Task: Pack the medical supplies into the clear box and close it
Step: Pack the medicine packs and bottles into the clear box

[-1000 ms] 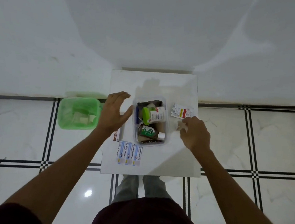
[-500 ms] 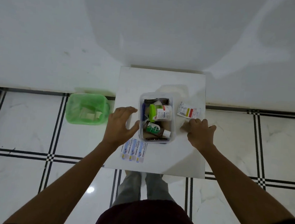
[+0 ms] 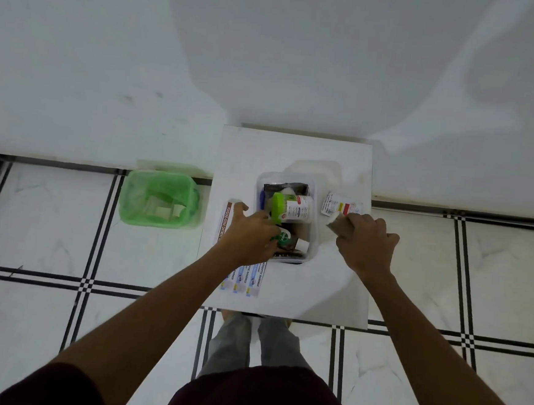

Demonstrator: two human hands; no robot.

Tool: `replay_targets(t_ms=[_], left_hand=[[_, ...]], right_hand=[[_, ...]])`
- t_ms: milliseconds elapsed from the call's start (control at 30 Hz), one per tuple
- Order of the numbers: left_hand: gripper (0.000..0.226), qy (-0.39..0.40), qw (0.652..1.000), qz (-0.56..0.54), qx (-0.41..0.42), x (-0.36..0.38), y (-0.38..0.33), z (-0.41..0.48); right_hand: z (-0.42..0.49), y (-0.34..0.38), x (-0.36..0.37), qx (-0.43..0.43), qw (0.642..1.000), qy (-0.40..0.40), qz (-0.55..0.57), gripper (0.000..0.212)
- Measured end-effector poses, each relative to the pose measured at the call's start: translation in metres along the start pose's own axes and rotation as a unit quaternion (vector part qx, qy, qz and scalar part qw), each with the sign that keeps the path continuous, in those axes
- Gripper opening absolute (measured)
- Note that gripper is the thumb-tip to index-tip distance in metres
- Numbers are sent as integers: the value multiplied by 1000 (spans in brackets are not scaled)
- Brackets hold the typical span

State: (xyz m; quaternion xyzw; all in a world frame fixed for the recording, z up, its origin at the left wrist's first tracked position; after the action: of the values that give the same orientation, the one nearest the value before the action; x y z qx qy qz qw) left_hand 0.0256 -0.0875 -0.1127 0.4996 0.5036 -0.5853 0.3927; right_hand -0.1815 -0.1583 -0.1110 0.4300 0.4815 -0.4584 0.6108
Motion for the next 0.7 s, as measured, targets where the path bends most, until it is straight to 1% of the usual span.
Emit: replay_targets(t_ms=[67, 133, 200, 233, 333, 400, 467, 533, 600, 633, 700], left_hand=[[22, 23, 999, 27, -22, 4, -3, 2], [34, 27, 998, 46, -33, 10, -5, 0], [46, 36, 998, 35, -48, 18, -6, -2], [45, 40, 997, 28, -54, 20, -7, -2], [32, 27, 998, 0, -58, 15, -10, 2], [30, 22, 998, -37, -54, 9, -11, 0], [31, -5, 996, -70, -56, 4, -10, -7], [37, -92, 988, -93, -82, -4, -6, -13], [36, -171, 973, -101, -116, -11, 1, -11], [38, -179, 971, -99, -127, -13, 3, -7], [55, -133, 978, -86, -134, -13, 8, 7]], right_hand=[[4, 3, -3, 3, 1000, 3, 7, 30], [6, 6, -8, 6, 1000, 5, 23, 34], [10, 9, -13, 8, 999, -4, 36, 35], [11, 10, -16, 7, 999, -12, 41, 34], [16, 12, -25, 6, 998, -29, 59, 34], [22, 15, -31, 2, 997, -38, 70, 35], [27, 20, -37, -6, 996, -47, 78, 35], [33, 26, -42, -18, 995, -49, 84, 36], [38, 34, -45, -34, 994, -51, 93, 39], [41, 38, -47, -43, 992, -56, 102, 41], [45, 47, -48, -55, 988, -66, 129, 45]])
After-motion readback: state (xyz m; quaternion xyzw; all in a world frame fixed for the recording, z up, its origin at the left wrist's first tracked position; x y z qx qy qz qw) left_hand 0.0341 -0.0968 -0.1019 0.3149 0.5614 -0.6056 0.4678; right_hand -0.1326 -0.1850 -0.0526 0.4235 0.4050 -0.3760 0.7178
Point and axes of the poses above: each hand's wrist, its own z-axis towards the middle knuckle, its own x-axis out of the palm, y = z × x, the point moved 5 cm from there along z, towards the middle knuckle, and after that the axes turned 14 degrees about -y, right-handed, at the moved point
